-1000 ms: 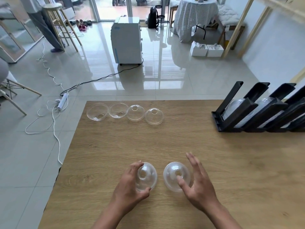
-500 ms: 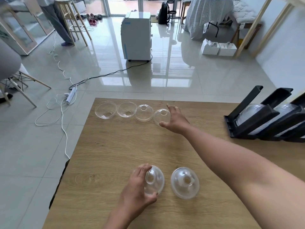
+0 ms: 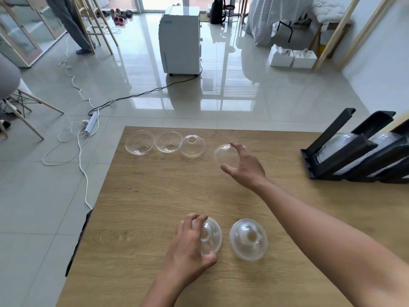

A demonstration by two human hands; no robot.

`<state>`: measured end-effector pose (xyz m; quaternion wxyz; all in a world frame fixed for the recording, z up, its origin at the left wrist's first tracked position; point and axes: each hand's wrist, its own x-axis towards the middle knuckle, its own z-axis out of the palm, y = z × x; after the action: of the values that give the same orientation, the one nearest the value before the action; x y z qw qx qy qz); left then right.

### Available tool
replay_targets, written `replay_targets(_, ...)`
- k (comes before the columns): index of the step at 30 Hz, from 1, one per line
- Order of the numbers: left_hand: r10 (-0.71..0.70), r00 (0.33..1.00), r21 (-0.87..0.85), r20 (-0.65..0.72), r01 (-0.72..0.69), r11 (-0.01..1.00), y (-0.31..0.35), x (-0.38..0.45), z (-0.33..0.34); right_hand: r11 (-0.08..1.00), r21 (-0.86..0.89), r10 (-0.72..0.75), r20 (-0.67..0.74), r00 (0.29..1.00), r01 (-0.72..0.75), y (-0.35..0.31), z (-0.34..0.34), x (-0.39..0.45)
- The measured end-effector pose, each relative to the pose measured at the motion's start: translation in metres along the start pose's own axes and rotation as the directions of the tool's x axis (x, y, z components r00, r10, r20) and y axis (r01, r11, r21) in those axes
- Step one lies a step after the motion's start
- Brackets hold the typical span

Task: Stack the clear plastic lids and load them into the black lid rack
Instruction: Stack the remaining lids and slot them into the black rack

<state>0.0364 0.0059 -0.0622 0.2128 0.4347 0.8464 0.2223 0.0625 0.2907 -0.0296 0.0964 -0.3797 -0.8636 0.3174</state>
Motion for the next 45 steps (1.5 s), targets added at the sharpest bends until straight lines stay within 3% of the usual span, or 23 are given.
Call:
replay_targets(3, 0.005, 1.000, 0.036, -0.010, -0.004, 0.999, 0.001, 0.001, 0.001, 0.996, 0.061, -0.067, -0.085, 0.994, 0.072, 0.003, -0.020, -0.048)
replay_targets(9, 0.025, 1.000, 0.072, -0.002, -0.025, 0.997, 0.006, 0.004, 0.004, 0.983, 0.177, -0.025, -0.131, 0.991, 0.048, 0.032, -0.028, -0.160)
replay_targets(15, 0.038, 0.999, 0.081, 0.035, -0.041, 0.996, 0.009, 0.004, 0.001, 0.991, 0.095, -0.080, -0.176, 0.981, 0.098, 0.051, 0.010, -0.235)
replay_targets(21, 0.065, 0.997, 0.083, 0.032, -0.067, 0.994, 0.013, 0.003, -0.009, 0.969, 0.240, 0.011, -0.236, 0.972, 0.048, 0.061, 0.032, -0.244)
replay_targets(27, 0.104, 0.994, 0.033, 0.019, -0.104, 0.994, 0.021, 0.014, -0.029, 0.971, 0.235, 0.014, -0.250, 0.968, 0.047, 0.062, 0.041, -0.238)
replay_targets(32, 0.013, 0.995, -0.023, -0.103, -0.016, 1.000, 0.023, 0.062, -0.063, 0.970, 0.221, -0.033, -0.307, 0.951, 0.105, 0.070, 0.050, -0.237)
replay_targets(39, -0.081, 0.971, 0.154, -0.223, 0.117, 0.981, 0.032, 0.187, -0.115, 0.980, 0.158, -0.058, -0.361, 0.931, 0.122, 0.075, 0.056, -0.231)
replay_targets(45, -0.062, 0.997, 0.531, -0.035, 0.071, 0.844, 0.016, 0.262, -0.123, 0.989, 0.111, -0.059, -0.331, 0.942, 0.101, 0.073, 0.059, -0.229)
